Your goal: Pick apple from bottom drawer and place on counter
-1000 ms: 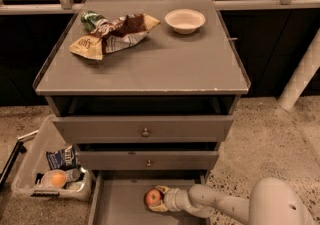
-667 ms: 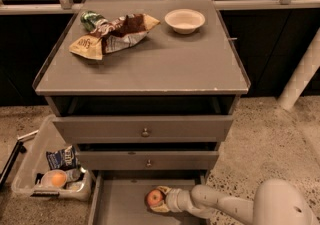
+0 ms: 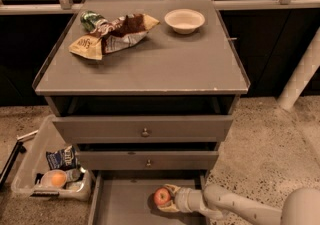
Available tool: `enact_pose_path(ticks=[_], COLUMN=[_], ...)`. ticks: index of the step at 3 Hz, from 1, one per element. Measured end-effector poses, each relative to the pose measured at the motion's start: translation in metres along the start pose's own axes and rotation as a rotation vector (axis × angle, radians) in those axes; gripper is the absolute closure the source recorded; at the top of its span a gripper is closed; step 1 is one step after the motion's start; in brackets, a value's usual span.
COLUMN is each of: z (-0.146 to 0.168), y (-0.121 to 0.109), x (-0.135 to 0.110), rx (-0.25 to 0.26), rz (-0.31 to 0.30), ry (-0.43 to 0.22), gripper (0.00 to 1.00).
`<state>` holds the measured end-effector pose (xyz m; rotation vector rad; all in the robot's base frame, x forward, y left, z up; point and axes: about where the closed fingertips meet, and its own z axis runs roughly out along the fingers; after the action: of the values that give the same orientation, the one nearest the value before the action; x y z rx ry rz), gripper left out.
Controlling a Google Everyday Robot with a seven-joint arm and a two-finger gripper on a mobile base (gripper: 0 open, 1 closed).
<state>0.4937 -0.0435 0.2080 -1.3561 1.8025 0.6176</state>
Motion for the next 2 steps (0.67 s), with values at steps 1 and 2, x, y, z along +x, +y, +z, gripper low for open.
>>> enact_pose_path(ticks=[1, 2], z=[-0.042, -0.087], y=[-0.008, -0.014], x=[-0.017, -0.044], rx=[-0.011, -0.012], rz=[-0.027, -0.07], ry=[-0.031, -0.057], gripper=[1.0, 1.0])
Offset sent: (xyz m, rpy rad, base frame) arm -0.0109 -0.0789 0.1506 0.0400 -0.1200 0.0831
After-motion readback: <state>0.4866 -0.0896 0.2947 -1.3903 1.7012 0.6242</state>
